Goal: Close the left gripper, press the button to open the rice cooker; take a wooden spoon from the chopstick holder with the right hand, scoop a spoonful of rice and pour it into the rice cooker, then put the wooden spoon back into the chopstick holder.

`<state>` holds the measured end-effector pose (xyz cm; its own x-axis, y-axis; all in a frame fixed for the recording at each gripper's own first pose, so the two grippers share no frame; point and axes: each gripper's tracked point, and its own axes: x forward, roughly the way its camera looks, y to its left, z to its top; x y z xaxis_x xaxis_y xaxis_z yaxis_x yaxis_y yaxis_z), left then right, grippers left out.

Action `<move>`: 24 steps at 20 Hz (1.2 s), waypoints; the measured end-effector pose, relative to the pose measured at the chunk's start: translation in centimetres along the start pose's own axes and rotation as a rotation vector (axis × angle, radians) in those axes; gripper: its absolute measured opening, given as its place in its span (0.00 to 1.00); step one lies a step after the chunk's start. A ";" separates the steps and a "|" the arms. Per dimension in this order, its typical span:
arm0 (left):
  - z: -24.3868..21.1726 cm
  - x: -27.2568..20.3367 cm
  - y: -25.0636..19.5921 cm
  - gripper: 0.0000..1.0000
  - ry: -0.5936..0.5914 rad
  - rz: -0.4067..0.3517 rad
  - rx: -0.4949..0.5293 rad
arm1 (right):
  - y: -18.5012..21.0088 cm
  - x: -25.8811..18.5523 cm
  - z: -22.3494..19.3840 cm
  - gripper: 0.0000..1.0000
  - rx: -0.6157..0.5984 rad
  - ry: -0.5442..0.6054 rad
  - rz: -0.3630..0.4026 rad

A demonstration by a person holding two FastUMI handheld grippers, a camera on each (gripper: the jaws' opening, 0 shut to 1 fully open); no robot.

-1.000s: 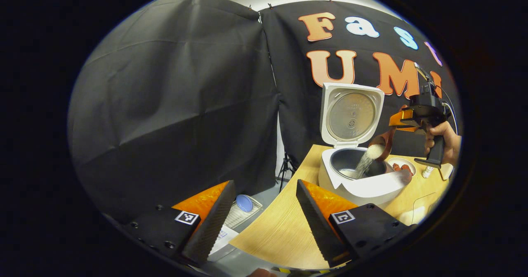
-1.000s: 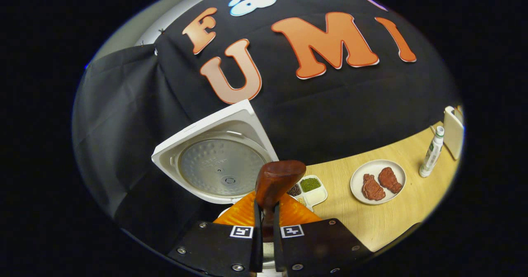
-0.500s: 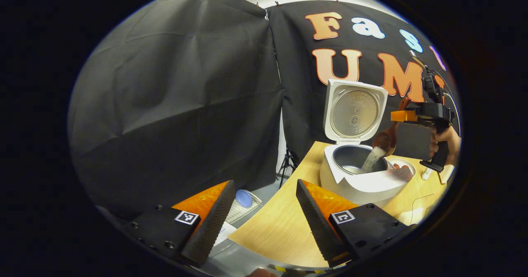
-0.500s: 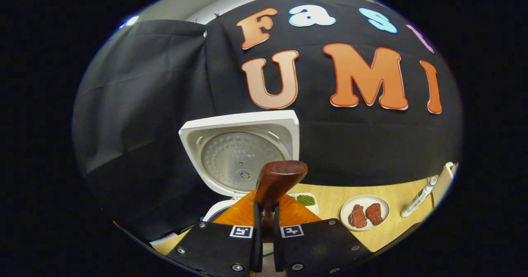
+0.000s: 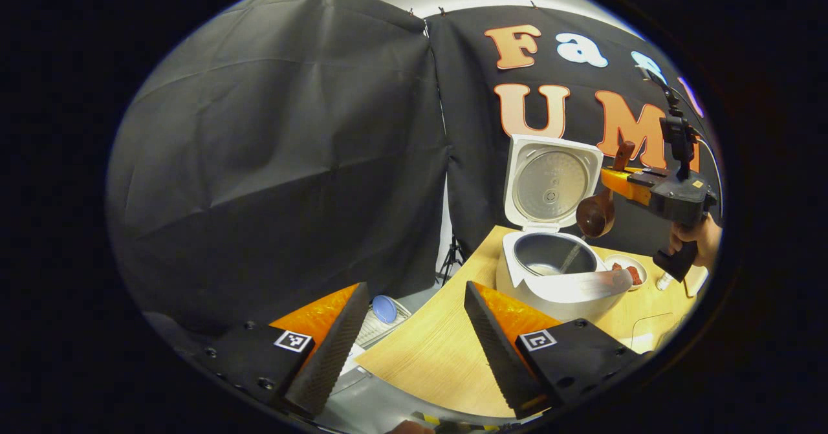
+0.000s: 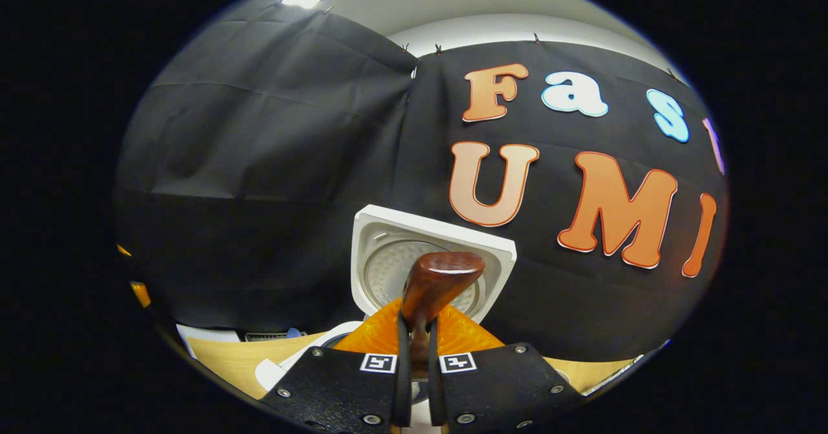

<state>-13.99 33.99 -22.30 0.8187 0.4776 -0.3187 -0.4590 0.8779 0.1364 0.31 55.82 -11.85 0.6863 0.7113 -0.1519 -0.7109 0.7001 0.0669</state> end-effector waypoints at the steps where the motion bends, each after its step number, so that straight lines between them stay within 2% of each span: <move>1: 0.3 -0.1 -0.3 1.00 -0.009 0.001 0.016 | -0.2 -0.4 0.1 0.10 -0.002 -0.005 -0.001; 4: 1.3 -0.1 -1.8 1.00 -0.037 -0.014 0.059 | -2.2 -2.0 0.4 0.10 0.061 -0.010 -0.018; 9: 2.1 0.4 -5.5 1.00 -0.037 -0.094 0.046 | -7.5 -7.0 0.4 0.10 0.173 0.020 -0.084; 19: 2.8 0.4 -13.2 1.00 -0.050 -0.254 0.112 | -17.4 -17.3 -3.7 0.10 0.293 0.125 -0.316; 24: 2.8 0.1 -15.5 1.00 -0.037 -0.284 0.098 | -21.7 -22.8 -7.5 0.10 0.346 0.207 -0.437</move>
<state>-5.80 20.48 -21.79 0.9224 0.2116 -0.3231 -0.1757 0.9749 0.1370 -1.12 23.94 -17.27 0.8350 0.3502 -0.4245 -0.2539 0.9295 0.2674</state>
